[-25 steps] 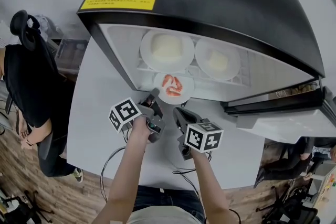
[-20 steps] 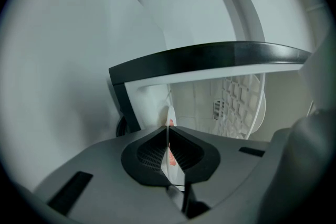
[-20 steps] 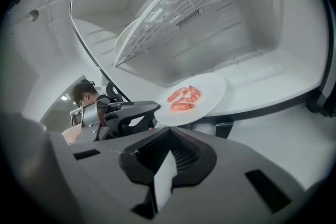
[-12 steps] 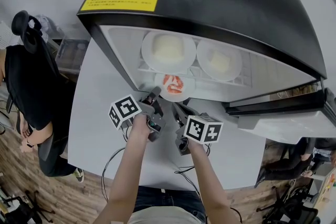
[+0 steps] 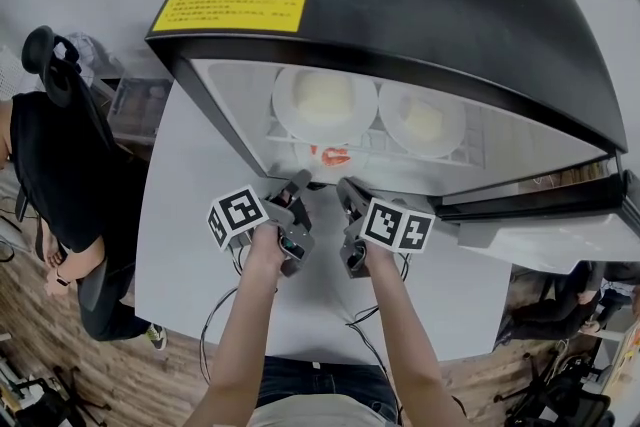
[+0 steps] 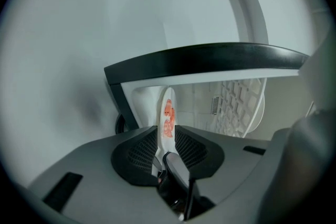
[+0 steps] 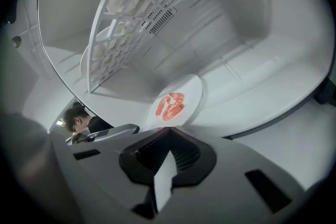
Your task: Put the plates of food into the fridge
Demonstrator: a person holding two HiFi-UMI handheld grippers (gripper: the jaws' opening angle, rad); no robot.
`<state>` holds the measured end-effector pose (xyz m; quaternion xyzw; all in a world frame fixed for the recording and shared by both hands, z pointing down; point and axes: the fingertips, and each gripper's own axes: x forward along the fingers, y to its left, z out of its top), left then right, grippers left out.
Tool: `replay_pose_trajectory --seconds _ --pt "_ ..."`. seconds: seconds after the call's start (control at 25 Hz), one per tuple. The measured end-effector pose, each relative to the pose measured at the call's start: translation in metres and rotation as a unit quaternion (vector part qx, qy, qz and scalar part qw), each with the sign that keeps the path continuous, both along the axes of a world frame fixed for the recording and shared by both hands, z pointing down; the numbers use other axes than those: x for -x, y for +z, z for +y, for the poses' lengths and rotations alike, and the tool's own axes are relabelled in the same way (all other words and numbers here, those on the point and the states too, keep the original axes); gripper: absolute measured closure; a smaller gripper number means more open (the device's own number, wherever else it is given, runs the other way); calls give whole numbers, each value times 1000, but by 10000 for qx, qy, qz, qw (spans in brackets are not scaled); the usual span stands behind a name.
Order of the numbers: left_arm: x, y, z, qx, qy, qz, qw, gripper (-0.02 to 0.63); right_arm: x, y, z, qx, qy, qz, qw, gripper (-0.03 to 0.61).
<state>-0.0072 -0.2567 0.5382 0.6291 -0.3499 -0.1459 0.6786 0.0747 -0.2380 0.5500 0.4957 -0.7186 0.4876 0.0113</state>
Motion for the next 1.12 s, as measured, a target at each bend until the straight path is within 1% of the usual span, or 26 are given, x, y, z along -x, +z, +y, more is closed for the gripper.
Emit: replay_pose_trajectory --seconds 0.2,0.32,0.4,0.52,0.64,0.68,0.72,0.76,0.8,0.84,0.88,0.96,1.0,1.04,1.08,1.12 --pt "3 -4 11 -90 63 -32 9999 529 -6 0 -12 -21 95 85 9999 565" --pt "5 -5 21 -187 163 -183 9995 529 -8 -2 -15 -60 161 91 9998 565" --pt "7 -7 28 -282 239 -340 9987 529 -8 -7 -12 -167 170 110 9997 565" --pt "12 -15 39 -637 370 -777 9942 529 -2 -24 2 -613 93 128 9980 563" --pt "11 -33 46 -1159 366 -1089 9866 530 0 -51 24 -1223 3 394 9917 563" --pt "8 -40 48 -1357 387 -1172 9830 541 -2 -61 33 -1406 12 540 9886 563" --pt "6 -49 51 -1587 428 -1302 9778 579 -4 -70 41 -1566 48 691 9852 563" --pt "3 -59 54 -1862 497 -1491 9699 596 -7 -79 50 -1701 109 832 9818 563" --pt "1 -69 59 -2183 591 -1733 9586 605 -9 -87 58 -1821 181 960 9784 563" --pt "-2 -81 63 -2539 695 -2016 9434 606 -12 -96 66 -1935 252 1079 9748 563" --pt "-5 -93 69 -2911 790 -2324 9247 606 -14 -104 74 -2049 319 1197 9709 564" --pt "-10 -116 80 -3598 882 -2958 8805 606 -20 -120 88 -2263 456 1434 9624 564" --pt "-11 -127 86 -3865 862 -3237 8593 606 -22 -128 94 -2362 530 1536 9580 564" --pt "-11 -136 92 -4071 801 -3453 8418 606 -25 -136 100 -2457 601 1618 9539 565" --pt "-11 -145 97 -4227 710 -3597 8288 606 -26 -143 105 -2547 669 1674 9501 565" --pt "-10 -153 102 -4346 607 -3679 8198 606 -27 -150 110 -2634 728 1704 9467 564"
